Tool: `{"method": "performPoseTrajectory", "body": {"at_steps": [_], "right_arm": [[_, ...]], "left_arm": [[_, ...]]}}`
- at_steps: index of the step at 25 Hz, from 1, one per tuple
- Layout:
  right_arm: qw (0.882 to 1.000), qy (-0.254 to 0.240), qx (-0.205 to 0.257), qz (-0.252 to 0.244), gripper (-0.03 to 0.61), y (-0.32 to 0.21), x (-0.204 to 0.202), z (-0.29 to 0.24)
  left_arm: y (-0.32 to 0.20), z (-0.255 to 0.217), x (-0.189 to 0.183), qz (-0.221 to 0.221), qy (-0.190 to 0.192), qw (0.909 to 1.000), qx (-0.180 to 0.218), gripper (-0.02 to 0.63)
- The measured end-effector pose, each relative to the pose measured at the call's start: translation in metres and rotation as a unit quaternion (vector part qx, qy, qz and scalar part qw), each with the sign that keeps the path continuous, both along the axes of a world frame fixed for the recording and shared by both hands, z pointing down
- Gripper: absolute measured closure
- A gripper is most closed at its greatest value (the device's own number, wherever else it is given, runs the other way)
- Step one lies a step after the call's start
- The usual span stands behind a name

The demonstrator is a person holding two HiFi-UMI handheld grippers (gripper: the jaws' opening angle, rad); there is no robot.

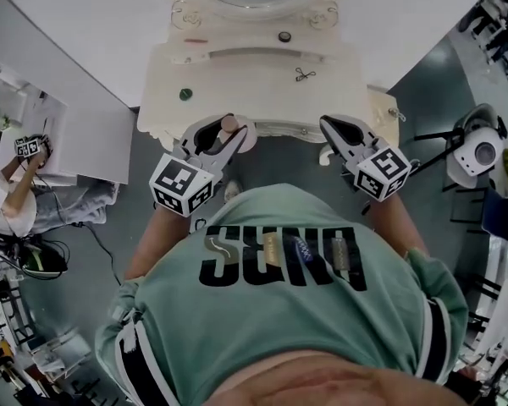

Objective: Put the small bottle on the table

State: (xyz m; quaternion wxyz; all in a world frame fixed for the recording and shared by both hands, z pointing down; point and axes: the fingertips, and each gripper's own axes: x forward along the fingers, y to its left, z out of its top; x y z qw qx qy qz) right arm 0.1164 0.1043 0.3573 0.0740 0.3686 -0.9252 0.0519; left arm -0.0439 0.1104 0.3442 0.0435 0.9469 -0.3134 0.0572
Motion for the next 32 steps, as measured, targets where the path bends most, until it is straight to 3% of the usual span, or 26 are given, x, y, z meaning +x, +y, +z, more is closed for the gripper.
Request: {"method": "performPoseTrajectory", "body": {"at_steps": [11,18,26,32], "right_arm": [[0.999,-0.003,-0.003,0.052,0.584,-0.133,-0.075,-0.013],[0.998,0.002,-0.009,0.07,0.584,-0.193,-0.101,-0.011],[0.997,0.012,-0.021,0.068,0.584,-0.235,-0.109,-0.007],[0.999,0.004,-0.028,0.043,0.584,-0.269,-0.084,0.002]], "left_arm": [[-0.142,-0.008,-0.058,0.081,-0.011,0.9967,0.003,0.469],[-0.201,-0.003,-0.08,0.112,-0.009,0.9937,-0.006,0.47],[-0.246,0.002,-0.085,0.114,-0.006,0.9934,-0.015,0.471],[-0.274,0.009,-0.06,0.096,-0.012,0.9951,-0.019,0.469]]}}
